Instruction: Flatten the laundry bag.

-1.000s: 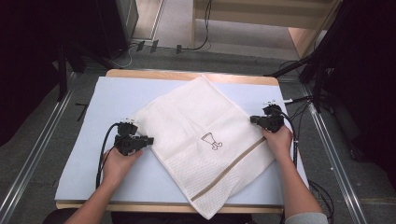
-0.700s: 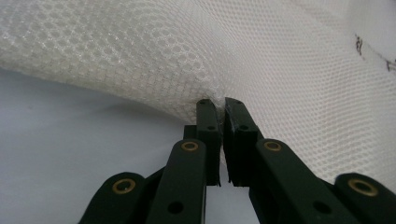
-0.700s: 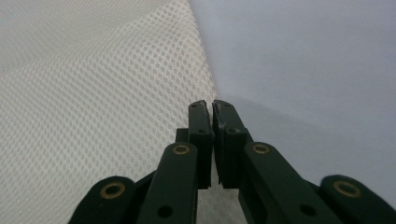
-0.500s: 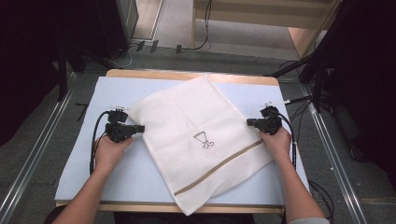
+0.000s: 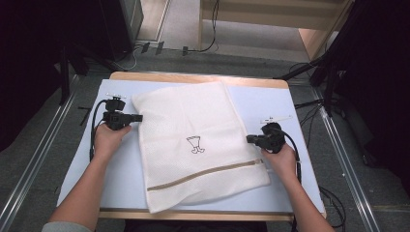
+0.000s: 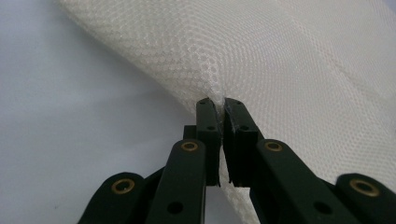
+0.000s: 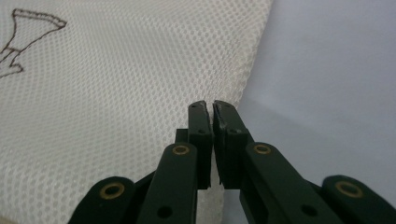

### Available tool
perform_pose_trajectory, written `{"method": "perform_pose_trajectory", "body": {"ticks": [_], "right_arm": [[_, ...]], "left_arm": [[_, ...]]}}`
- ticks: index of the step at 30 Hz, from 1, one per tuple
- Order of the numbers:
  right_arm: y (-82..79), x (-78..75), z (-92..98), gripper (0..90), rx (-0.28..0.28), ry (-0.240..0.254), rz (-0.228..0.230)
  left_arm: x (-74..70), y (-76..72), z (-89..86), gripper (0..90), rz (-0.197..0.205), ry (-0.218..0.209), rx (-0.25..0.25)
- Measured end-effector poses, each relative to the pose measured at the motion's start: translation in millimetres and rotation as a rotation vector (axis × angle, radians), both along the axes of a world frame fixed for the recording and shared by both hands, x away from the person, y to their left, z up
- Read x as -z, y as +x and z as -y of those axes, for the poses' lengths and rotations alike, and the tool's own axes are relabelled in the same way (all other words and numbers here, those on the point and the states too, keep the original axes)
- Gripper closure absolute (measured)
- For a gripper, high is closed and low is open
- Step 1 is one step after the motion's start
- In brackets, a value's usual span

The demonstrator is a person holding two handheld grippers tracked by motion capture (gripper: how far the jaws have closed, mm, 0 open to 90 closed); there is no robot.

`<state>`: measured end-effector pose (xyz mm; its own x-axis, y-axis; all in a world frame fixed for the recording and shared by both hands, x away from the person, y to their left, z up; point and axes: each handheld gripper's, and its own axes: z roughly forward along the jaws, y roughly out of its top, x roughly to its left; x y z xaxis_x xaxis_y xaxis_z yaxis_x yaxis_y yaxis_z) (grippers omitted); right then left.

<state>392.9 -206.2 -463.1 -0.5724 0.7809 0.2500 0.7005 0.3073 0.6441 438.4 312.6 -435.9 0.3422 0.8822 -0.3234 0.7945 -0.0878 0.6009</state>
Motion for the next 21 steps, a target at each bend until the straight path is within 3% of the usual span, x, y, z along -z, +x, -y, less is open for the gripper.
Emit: {"method": "perform_pose_trajectory", "body": {"ticks": [7,11,14,21], "right_arm": [[-23.4,4.3,-7.6,86.0,-0.045,0.011,-0.026],[-25.3,2.8,-7.3,82.6,-0.048,0.003,0.001],[-24.0,1.3,-4.8,74.7,-0.038,-0.004,0.031],[-21.0,-4.9,-4.0,56.4,-0.025,0.018,0.103]], "left_arm": [[0.3,5.9,2.9,83.9,0.009,0.012,0.009],[-0.4,4.9,-0.4,74.3,0.004,0.004,-0.002],[-1.2,2.7,-1.1,66.3,0.031,0.006,-0.007],[-8.9,-13.7,-0.9,58.1,0.041,0.003,0.013]]}}
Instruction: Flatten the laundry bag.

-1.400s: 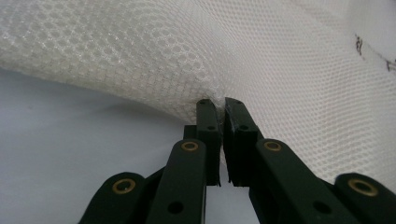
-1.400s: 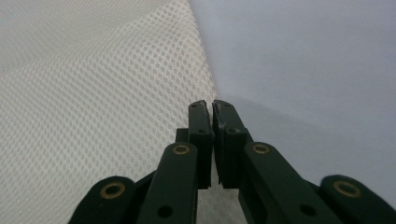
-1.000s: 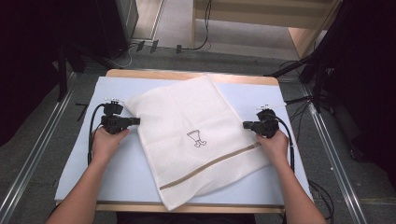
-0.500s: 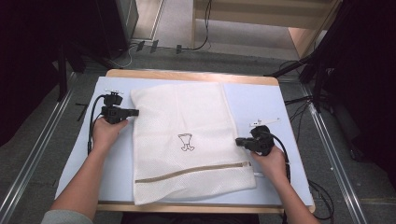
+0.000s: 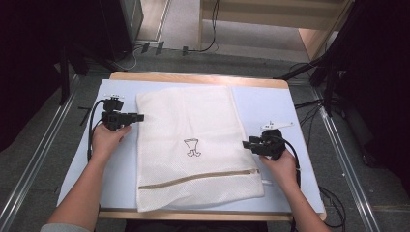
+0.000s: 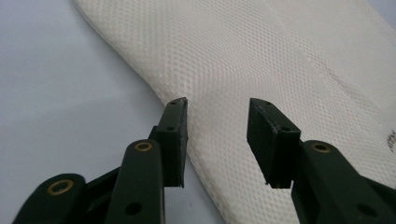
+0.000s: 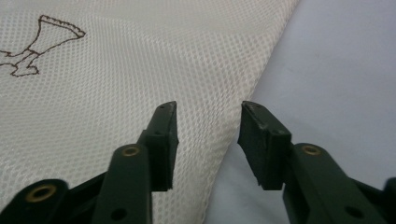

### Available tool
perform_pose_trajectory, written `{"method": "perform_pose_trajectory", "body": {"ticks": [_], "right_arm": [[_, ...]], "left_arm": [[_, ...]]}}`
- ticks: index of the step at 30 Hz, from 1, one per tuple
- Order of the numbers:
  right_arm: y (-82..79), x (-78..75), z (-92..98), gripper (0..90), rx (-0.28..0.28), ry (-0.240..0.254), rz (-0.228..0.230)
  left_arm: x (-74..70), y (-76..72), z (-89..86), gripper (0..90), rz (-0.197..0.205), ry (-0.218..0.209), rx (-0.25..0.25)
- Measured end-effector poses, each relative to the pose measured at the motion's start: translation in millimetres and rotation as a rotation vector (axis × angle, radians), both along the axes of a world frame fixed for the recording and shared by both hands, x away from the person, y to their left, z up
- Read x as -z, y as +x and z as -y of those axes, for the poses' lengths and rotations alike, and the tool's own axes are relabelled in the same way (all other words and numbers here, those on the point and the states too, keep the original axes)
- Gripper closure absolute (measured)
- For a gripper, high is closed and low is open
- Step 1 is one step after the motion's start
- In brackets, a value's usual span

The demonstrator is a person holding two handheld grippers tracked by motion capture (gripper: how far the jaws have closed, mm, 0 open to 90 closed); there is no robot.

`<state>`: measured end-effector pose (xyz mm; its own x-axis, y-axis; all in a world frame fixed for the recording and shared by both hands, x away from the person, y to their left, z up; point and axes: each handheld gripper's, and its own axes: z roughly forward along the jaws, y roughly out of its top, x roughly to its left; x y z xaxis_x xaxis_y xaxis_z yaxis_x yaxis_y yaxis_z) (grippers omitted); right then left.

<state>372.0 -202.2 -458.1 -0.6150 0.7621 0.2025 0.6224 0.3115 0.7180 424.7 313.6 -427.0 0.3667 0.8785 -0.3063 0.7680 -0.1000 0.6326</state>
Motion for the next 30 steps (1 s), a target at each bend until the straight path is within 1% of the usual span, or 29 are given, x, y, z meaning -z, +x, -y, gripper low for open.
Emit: {"method": "perform_pose_trajectory", "body": {"ticks": [2,5,7,8,9,11,14,15,19,21,23,24,26,30], "right_arm": [[0.9,-1.4,-0.4,54.4,0.003,-0.001,0.014],[1.3,-3.3,0.2,52.3,0.004,0.013,0.016],[1.6,-4.3,0.5,53.4,-0.002,0.016,0.018],[1.8,-4.6,0.6,53.3,-0.004,0.018,0.018],[2.1,-4.6,0.6,53.3,-0.005,0.021,0.019],[3.4,-3.3,0.7,52.8,-0.003,0.025,0.018],[6.0,-0.6,-0.1,52.5,-0.003,0.018,0.013],[7.0,-0.1,-0.5,52.5,-0.005,0.016,0.011],[9.9,1.1,-3.6,52.3,-0.003,0.012,0.013],[11.3,2.3,-5.1,52.3,-0.004,0.003,0.011],[12.1,3.4,-5.4,52.3,0.001,-0.001,0.0],[12.6,3.8,-5.2,52.2,0.004,-0.003,0.001],[14.0,4.6,-4.9,52.3,0.005,0.0,0.003],[17.6,7.1,-5.4,53.3,0.014,0.003,-0.02]], "left_arm": [[-1.1,-7.7,-0.1,55.1,0.011,-0.002,0.005],[-3.0,-18.6,1.7,54.2,0.002,0.005,0.021],[-4.7,-25.4,4.2,54.1,0.003,0.015,0.028],[-5.7,-29.2,4.8,54.3,0.009,0.027,0.03],[-6.0,-33.5,5.3,54.6,0.011,0.019,0.024],[-4.2,-41.3,6.2,54.5,-0.001,0.001,0.023],[-0.4,-51.8,10.3,53.4,-0.012,0.027,0.04],[0.3,-55.6,11.3,53.1,-0.018,0.026,0.041],[2.9,-64.4,14.0,52.2,-0.027,0.028,0.045],[4.2,-67.8,15.2,52.3,-0.039,0.024,0.046],[5.7,-71.3,16.8,52.3,-0.044,0.026,0.043],[6.4,-72.5,16.9,52.3,-0.05,0.031,0.05],[8.7,-74.8,17.1,52.2,-0.056,0.027,0.054],[12.5,-78.4,15.5,52.1,-0.074,0.03,0.036]]}}
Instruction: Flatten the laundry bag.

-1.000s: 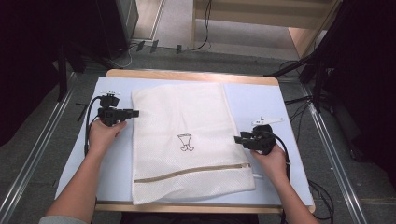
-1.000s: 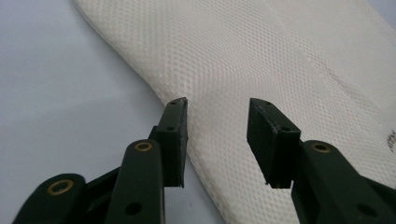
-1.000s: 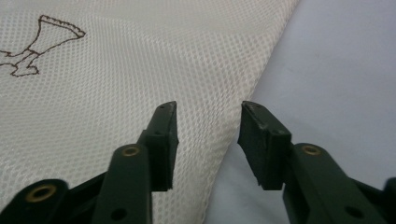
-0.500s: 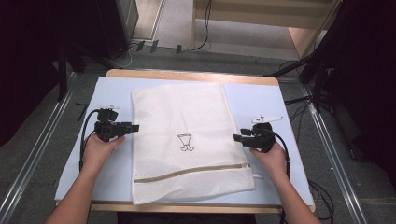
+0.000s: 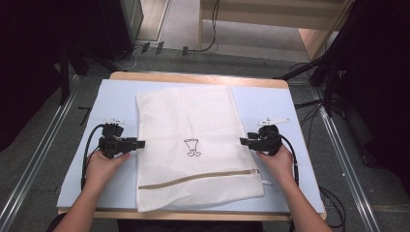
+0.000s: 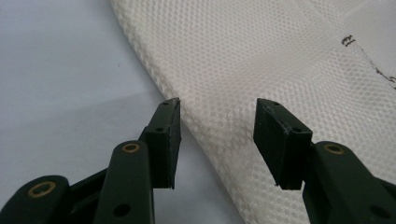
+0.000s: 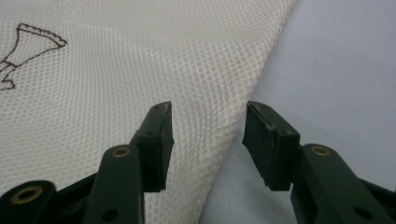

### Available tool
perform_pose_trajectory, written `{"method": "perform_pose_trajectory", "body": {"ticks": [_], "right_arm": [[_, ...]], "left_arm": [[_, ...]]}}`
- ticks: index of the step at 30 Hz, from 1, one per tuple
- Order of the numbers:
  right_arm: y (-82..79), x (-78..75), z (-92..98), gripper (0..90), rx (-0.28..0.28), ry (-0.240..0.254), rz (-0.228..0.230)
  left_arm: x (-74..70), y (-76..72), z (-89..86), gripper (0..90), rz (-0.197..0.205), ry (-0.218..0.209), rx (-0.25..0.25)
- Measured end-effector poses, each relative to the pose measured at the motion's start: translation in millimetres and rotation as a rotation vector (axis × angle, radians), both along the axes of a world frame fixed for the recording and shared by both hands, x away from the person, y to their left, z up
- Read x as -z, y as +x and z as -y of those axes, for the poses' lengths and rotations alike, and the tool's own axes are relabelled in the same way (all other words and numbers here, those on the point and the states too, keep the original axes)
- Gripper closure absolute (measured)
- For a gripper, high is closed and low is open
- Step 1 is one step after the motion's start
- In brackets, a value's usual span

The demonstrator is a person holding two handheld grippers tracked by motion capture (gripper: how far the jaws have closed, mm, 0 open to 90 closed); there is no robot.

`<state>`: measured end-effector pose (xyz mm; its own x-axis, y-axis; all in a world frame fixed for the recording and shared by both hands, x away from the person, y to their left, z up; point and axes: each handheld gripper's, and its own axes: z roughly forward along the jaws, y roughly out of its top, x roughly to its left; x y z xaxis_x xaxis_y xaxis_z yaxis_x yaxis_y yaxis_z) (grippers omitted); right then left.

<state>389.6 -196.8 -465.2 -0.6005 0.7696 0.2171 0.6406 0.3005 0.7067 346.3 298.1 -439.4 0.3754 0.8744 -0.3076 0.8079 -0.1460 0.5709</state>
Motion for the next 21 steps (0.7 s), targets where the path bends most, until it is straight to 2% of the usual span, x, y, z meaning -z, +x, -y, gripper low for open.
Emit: {"method": "perform_pose_trajectory", "body": {"ticks": [5,8,10,11,14,16,18,21], "right_arm": [[3.1,4.8,-2.6,53.3,-0.002,-0.017,-0.016],[4.6,8.6,-5.3,54.6,-0.009,-0.034,-0.035],[4.2,8.8,-7.1,58.1,-0.004,-0.047,-0.02],[4.1,8.9,-7.3,59.1,-0.003,-0.046,-0.018],[4.6,9.0,-7.0,62.0,0.004,-0.043,-0.023],[4.5,8.8,-7.2,67.1,0.01,-0.049,-0.025],[4.6,8.3,-8.0,74.8,0.0,-0.051,-0.034],[4.8,6.0,-9.4,80.9,0.0,-0.054,-0.071]], "left_arm": [[4.3,-2.8,4.7,52.7,-0.04,-0.012,0.013],[7.6,-1.2,7.0,59.0,-0.073,-0.015,0.014],[8.5,-0.3,6.3,64.4,-0.078,-0.028,0.0],[9.0,0.4,6.2,67.1,-0.094,-0.042,-0.004],[10.6,1.3,7.3,76.2,-0.102,-0.049,0.007],[11.5,2.8,8.3,83.3,-0.101,-0.043,0.021],[10.7,4.2,9.7,86.1,-0.097,-0.044,0.023],[7.4,6.6,9.4,87.5,-0.096,-0.042,0.027]]}}
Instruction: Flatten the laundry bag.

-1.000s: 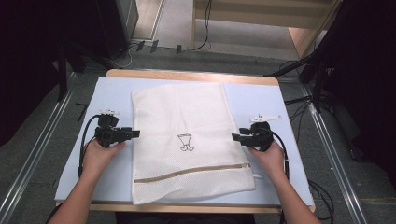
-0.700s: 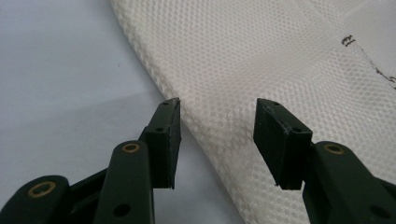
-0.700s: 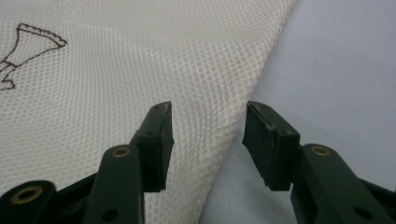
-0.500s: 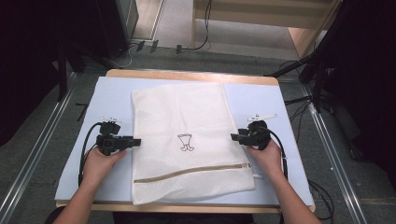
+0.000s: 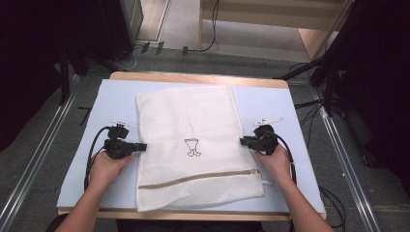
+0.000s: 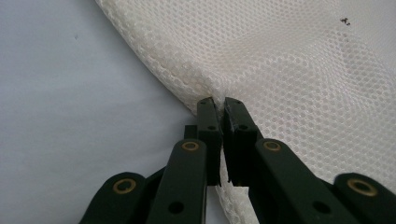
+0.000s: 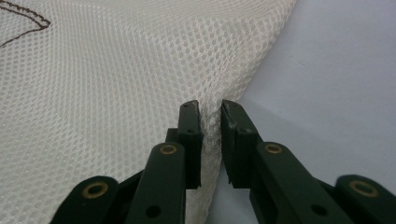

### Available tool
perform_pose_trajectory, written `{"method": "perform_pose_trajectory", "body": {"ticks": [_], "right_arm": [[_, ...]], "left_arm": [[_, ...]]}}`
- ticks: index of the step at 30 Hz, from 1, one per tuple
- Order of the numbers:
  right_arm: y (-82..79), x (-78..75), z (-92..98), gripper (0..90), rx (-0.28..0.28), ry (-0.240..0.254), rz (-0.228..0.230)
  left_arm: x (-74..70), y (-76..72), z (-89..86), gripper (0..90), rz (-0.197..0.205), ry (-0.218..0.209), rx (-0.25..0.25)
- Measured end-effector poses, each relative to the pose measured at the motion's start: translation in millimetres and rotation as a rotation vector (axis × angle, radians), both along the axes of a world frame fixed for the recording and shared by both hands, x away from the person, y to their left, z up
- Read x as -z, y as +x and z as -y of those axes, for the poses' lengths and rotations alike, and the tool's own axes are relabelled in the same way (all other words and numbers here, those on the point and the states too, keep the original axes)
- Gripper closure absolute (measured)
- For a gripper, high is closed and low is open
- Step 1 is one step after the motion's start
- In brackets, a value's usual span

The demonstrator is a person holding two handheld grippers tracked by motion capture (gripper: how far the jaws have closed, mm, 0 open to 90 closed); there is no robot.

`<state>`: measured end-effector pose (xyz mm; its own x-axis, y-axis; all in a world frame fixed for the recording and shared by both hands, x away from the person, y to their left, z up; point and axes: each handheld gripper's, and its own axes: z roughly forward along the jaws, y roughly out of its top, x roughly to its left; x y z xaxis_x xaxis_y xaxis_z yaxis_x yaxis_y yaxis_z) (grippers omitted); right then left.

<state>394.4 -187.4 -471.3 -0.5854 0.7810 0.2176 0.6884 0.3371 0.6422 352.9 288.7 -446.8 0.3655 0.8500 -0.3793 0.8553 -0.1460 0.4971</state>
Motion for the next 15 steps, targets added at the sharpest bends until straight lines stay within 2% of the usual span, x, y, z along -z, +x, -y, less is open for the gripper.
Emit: {"method": "perform_pose_trajectory", "body": {"ticks": [2,5,11,15], "right_arm": [[0.2,-1.2,0.0,83.2,0.007,-0.006,-0.012],[0.3,-4.4,2.2,84.1,0.008,-0.007,-0.006],[2.0,-6.7,3.2,84.3,0.028,-0.001,0.012],[8.8,-6.3,0.5,84.1,0.041,-0.003,0.017]], "left_arm": [[-4.4,1.6,-0.8,87.9,0.017,0.002,0.002],[-8.2,6.9,-3.5,87.9,0.044,0.001,-0.008],[-8.1,29.2,-5.2,87.9,0.067,0.007,-0.017],[-7.2,44.8,-8.0,87.8,0.08,0.01,-0.02]]}}
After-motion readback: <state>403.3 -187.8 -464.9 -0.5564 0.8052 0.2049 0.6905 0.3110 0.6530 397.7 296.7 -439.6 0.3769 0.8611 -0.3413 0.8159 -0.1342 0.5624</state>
